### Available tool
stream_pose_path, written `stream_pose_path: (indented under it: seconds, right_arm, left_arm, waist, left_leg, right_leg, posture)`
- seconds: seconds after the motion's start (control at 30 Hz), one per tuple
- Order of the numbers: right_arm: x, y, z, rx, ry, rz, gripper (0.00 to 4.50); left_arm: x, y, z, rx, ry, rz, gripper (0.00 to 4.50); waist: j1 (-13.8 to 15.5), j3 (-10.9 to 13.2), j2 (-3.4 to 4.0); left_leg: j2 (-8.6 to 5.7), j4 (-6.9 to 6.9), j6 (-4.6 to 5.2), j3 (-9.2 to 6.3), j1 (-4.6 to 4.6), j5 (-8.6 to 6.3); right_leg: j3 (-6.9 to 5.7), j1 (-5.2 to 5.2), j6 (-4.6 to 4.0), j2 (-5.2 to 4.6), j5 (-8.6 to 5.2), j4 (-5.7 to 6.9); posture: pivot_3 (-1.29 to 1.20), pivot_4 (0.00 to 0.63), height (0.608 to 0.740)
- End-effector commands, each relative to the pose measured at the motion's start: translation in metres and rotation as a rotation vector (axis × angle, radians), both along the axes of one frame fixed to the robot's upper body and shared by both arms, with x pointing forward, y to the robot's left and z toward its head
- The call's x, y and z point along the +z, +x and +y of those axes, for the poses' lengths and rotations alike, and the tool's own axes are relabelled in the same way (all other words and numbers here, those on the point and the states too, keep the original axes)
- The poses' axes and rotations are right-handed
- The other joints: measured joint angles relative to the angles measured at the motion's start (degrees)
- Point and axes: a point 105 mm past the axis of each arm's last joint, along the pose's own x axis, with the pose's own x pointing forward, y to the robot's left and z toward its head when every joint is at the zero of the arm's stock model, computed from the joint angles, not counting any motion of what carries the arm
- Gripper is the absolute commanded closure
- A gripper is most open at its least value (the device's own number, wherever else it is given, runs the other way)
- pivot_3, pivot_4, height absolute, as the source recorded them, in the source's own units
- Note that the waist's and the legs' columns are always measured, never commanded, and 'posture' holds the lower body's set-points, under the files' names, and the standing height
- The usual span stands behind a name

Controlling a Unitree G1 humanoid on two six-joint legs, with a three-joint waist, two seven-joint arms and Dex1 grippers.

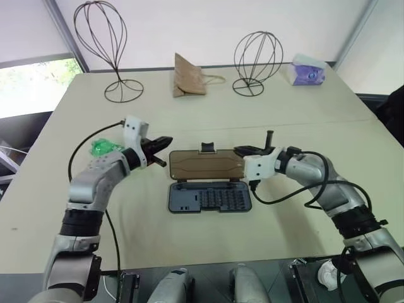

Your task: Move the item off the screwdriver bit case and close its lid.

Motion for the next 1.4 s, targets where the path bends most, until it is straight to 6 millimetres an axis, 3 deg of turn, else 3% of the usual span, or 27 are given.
stream_pose_path:
  seconds: [0.03, 0.3, 0.4, 0.57, 0.63, 0.73, 0.87, 1.0, 1.17, 1.2, 1.23, 1.3, 1.4]
  right_arm:
    - [0.019, 0.001, -0.002, -0.012, 0.038, -0.065, 4.44]
    - [0.022, 0.0, 0.0, -0.012, 0.058, -0.065, 4.44]
    - [0.025, -0.001, 0.001, -0.016, 0.08, -0.06, 3.47]
    - [0.034, -0.006, -0.001, -0.041, 0.108, -0.056, 0.78]
    - [0.036, -0.021, -0.007, -0.066, 0.167, 0.089, 0.03]
    - [0.054, -0.056, -0.017, -0.096, 0.369, 0.418, 0.03]
    - [0.075, -0.098, -0.03, -0.12, 0.441, 0.705, 0.03]
    - [0.106, -0.095, -0.038, -0.127, 0.568, 0.657, 0.03]
    - [0.113, -0.091, -0.042, -0.149, 0.623, 0.635, 0.03]
    - [0.108, -0.093, -0.037, -0.146, 0.605, 0.654, 0.03]
    - [0.099, -0.098, -0.027, -0.125, 0.598, 0.703, 0.03]
    - [0.083, -0.107, -0.011, -0.092, 0.58, 0.778, 0.03]
    - [0.064, -0.117, 0.007, -0.06, 0.539, 0.85, 0.03]
  left_arm:
    - [-0.005, 0.002, -0.003, -0.047, 0.115, -0.037, 4.5]
    - [-0.015, -0.004, -0.009, -0.11, 0.106, -0.002, 4.5]
    - [-0.013, -0.004, -0.009, -0.102, 0.08, -0.001, 4.5]
    - [-0.007, 0.0, -0.009, -0.092, 0.041, -0.011, 4.5]
    - [-0.004, 0.0, -0.01, -0.106, 0.021, -0.015, 4.5]
    - [0.005, -0.005, -0.013, -0.171, -0.036, -0.008, 4.5]
    - [0.016, -0.025, -0.024, -0.385, -0.117, 0.046, 4.5]
    - [0.018, -0.047, -0.029, -0.601, -0.082, 0.111, 4.5]
    - [0.001, -0.099, -0.023, -0.962, 0.116, 0.291, 4.5]
    - [0.004, -0.096, -0.019, -0.964, 0.144, 0.263, 4.5]
    - [0.027, -0.067, -0.019, -0.849, 0.086, 0.181, 4.5]
    - [0.067, -0.033, -0.019, -0.721, -0.029, 0.066, 4.5]
    - [0.092, -0.013, -0.022, -0.665, -0.07, -0.02, 4.5]
  waist:
    - [0.0, 0.0, 0.0]
    - [0.0, 0.0, 0.0]
    - [0.1, 0.0, 0.0]
    - [0.1, 0.0, 0.0]
    - [0.3, 0.0, 0.0]
    - [0.7, 0.0, 0.0]
    - [1.2, 0.1, -0.01]
    - [1.2, 0.1, -0.04]
    - [1.4, 0.2, -0.07]
    - [1.4, 0.2, -0.03]
    - [1.5, 0.2, -0.02]
    - [2.8, 0.4, -0.4]
    - [2.9, 0.6, -0.61]
  left_leg:
    - [0.0, 0.0, 0.0, 0.0, 0.0, 0.0]
    - [0.0, 0.01, 0.0, 0.0, -0.02, 0.0]
    - [0.0, 0.01, 0.0, -0.01, -0.02, 0.0]
    - [-0.01, 0.02, 0.0, -0.03, -0.04, 0.0]
    - [-0.01, 0.03, 0.0, -0.05, -0.06, 0.0]
    - [-0.03, 0.04, 0.01, -0.15, -0.16, 0.0]
    - [-0.03, 0.1, 0.04, -0.15, -0.26, -0.02]
    - [0.04, 0.05, 0.06, -0.07, -0.14, -0.03]
    - [0.04, -0.01, 0.1, -0.05, -0.15, -0.06]
    - [0.04, -0.03, 0.11, -0.05, -0.15, -0.07]
    - [0.04, -0.03, 0.11, -0.05, -0.15, -0.07]
    - [0.02, 0.11, 0.1, -0.16, -0.17, -0.05]
    - [0.11, 0.6, -0.08, -0.32, -0.86, 0.05]
  right_leg:
    - [0.0, 0.0, 0.0, 0.0, 0.0, 0.0]
    - [0.0, -0.02, 0.0, -0.01, 0.0, 0.01]
    - [0.0, -0.02, 0.0, -0.01, 0.0, 0.01]
    - [-0.01, -0.02, 0.0, -0.01, 0.0, 0.02]
    - [-0.01, -0.02, 0.0, -0.01, 0.0, 0.02]
    - [-0.03, -0.03, 0.0, -0.04, 0.0, 0.0]
    - [-0.03, -0.05, 0.0, -0.06, 0.0, -0.11]
    - [-0.02, 0.04, 0.0, -0.05, 0.0, -0.15]
    - [-0.02, 0.0, 0.0, -0.08, 0.0, -0.13]
    - [-0.02, -0.01, 0.0, -0.08, 0.0, -0.13]
    - [-0.02, -0.01, 0.0, -0.08, 0.0, -0.13]
    - [-0.09, 0.08, 0.0, -0.07, 0.0, -0.1]
    - [-0.2, -0.33, -0.07, 0.03, 0.05, -0.05]
  posture:
    - [0.0, 0.15, 0.74]
    - [0.0, 0.15, 0.74]
    - [0.0, 0.15, 0.74]
    - [0.0, 0.15, 0.74]
    - [0.0, 0.15, 0.74]
    - [0.0, 0.15, 0.74]
    - [0.0, 0.15, 0.74]
    - [0.0, 0.15, 0.74]
    - [0.0, 0.15, 0.74]
    - [0.0, 0.15, 0.74]
    - [0.0, 0.15, 0.74]
    - [0.0, 0.15, 0.74]
    - [0.0, 0.15, 0.74]
